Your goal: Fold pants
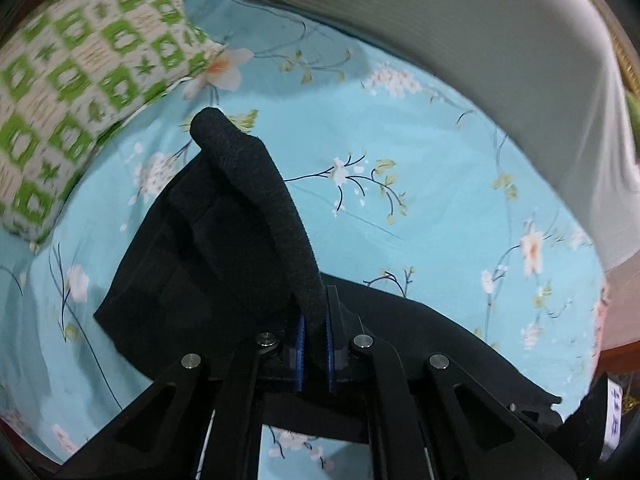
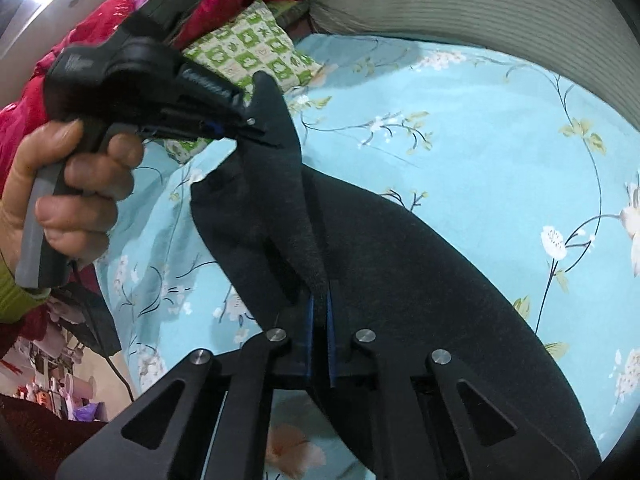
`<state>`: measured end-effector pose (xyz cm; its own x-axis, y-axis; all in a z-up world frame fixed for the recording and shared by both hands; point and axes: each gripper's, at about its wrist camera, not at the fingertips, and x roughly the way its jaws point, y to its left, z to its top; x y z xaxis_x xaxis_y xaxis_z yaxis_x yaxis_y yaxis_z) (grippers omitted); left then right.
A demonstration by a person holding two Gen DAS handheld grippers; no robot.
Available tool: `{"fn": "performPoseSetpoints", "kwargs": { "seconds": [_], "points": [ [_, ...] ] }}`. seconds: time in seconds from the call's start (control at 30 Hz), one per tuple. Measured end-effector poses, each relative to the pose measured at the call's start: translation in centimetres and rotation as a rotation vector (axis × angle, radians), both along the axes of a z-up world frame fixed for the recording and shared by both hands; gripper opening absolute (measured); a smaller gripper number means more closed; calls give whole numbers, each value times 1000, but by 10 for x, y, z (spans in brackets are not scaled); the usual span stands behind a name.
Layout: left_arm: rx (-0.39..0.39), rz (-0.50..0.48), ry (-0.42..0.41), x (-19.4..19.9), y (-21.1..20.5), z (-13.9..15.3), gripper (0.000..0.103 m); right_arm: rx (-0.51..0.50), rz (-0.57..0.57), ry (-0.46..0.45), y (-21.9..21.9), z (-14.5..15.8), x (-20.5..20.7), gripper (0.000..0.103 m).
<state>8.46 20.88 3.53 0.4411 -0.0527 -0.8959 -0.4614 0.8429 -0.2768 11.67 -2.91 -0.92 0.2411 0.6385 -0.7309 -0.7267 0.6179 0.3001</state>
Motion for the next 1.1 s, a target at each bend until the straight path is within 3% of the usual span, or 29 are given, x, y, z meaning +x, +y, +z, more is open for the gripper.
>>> {"fn": "performPoseSetpoints", "kwargs": {
  "seconds": [0.13, 0.23, 0.53, 1.1],
  "points": [
    [-40, 27, -97, -29, 6, 1, 6, -10, 32, -36, 3, 10, -10, 6],
    [-74, 54, -125, -49, 13, -8, 6, -59, 67, -67, 12, 9, -17, 6],
    [-121, 102, -140, -82, 28, -39, 6, -141, 124, -68, 33, -6, -22, 6],
    [-183, 118, -108, -98, 34, -81, 6, -220, 133, -47, 40, -34, -25, 6]
  ]
}}
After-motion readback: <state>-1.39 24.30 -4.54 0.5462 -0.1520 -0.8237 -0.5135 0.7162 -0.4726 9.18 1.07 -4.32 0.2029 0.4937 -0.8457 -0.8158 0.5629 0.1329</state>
